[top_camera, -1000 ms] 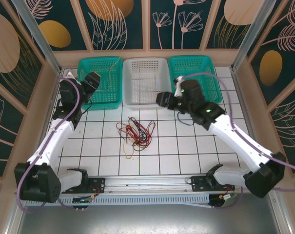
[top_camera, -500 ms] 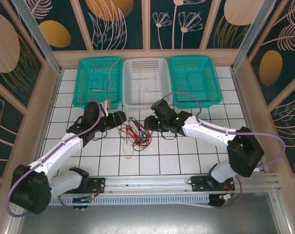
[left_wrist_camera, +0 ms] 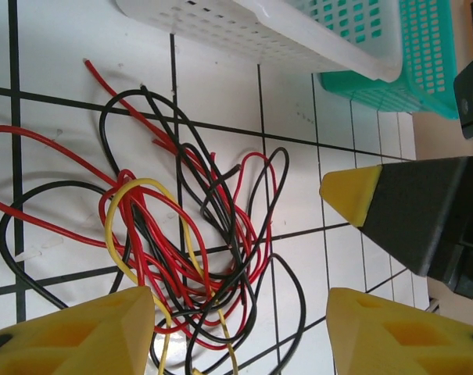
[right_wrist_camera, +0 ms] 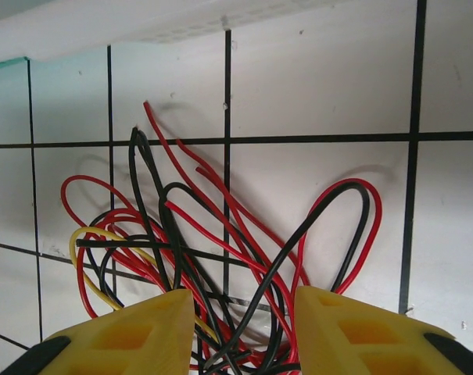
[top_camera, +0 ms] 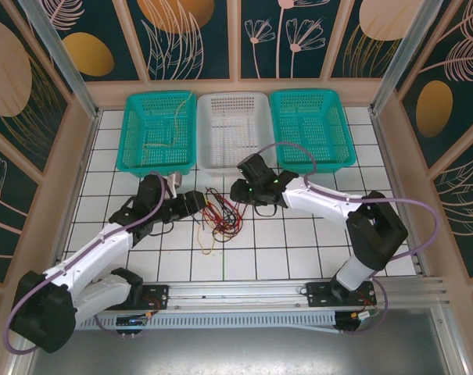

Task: Untangle the cables

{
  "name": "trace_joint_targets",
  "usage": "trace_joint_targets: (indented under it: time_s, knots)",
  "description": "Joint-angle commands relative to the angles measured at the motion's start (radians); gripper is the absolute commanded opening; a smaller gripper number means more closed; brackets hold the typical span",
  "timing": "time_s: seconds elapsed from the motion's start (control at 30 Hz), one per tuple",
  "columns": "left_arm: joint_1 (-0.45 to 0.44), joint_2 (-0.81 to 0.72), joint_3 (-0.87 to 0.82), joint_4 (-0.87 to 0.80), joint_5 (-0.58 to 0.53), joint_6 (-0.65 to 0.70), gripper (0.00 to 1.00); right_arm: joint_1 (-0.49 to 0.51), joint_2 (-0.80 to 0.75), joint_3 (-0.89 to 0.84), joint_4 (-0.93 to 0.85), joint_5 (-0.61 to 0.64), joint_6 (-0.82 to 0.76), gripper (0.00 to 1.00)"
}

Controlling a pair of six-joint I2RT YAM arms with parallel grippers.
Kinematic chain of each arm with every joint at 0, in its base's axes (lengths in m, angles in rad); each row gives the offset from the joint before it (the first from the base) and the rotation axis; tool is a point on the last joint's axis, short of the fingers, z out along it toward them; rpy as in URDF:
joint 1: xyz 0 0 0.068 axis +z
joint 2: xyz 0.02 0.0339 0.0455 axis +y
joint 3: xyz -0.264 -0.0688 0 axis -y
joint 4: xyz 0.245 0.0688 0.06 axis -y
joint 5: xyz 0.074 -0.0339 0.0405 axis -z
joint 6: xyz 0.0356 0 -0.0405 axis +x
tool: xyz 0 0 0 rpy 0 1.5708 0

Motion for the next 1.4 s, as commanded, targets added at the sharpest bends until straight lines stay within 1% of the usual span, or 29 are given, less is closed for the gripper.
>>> trace_joint_targets:
  time_s: [0.0, 0.2, 0.3, 0.5, 0.63, 0.7, 0.73, 0.8, 0.87, 0.9, 1.13, 1.37]
  knots:
    - [-0.002, 0.038, 0.028, 0.046, -0.012, -0.017, 0.58, 0.011, 0.016, 0.032, -0.015, -0.012, 0.029, 0.39]
    - [-0.002, 0.071, 0.012, 0.064, -0.017, -0.016, 0.58, 0.017, 0.008, -0.034, 0.0, -0.018, 0.067, 0.39]
    - [-0.002, 0.085, 0.005, 0.08, -0.004, -0.017, 0.57, 0.017, 0.026, -0.029, 0.026, -0.036, 0.062, 0.35]
    - [-0.002, 0.101, 0.026, 0.082, -0.012, -0.003, 0.58, 0.017, 0.104, 0.007, 0.058, -0.049, 0.066, 0.32]
    - [-0.003, 0.117, 0.037, 0.1, -0.015, -0.004, 0.58, 0.008, 0.135, 0.014, 0.07, -0.044, 0.068, 0.26]
    - [-0.002, 0.131, 0.041, 0.114, -0.015, -0.005, 0.59, 0.003, 0.136, 0.02, 0.06, -0.035, 0.061, 0.15]
    - [-0.002, 0.141, 0.044, 0.123, -0.013, -0.005, 0.59, 0.001, 0.128, 0.023, 0.051, -0.023, 0.054, 0.11]
    - [-0.003, 0.163, 0.047, 0.148, -0.007, -0.009, 0.57, 0.0, 0.097, 0.03, 0.047, -0.007, 0.031, 0.05]
    - [-0.002, 0.196, 0.055, 0.175, 0.013, -0.015, 0.5, 0.001, 0.052, 0.034, 0.047, 0.009, 0.003, 0.01]
    - [-0.003, 0.211, 0.061, 0.187, 0.023, -0.016, 0.49, 0.001, 0.032, 0.036, 0.047, 0.015, -0.01, 0.0]
    - [-0.022, 0.274, 0.112, 0.228, 0.031, -0.013, 0.46, 0.028, -0.149, 0.065, 0.021, 0.093, -0.125, 0.0]
    - [-0.045, 0.323, 0.103, 0.27, 0.034, -0.023, 0.41, 0.064, -0.312, 0.1, 0.03, 0.115, -0.217, 0.0]
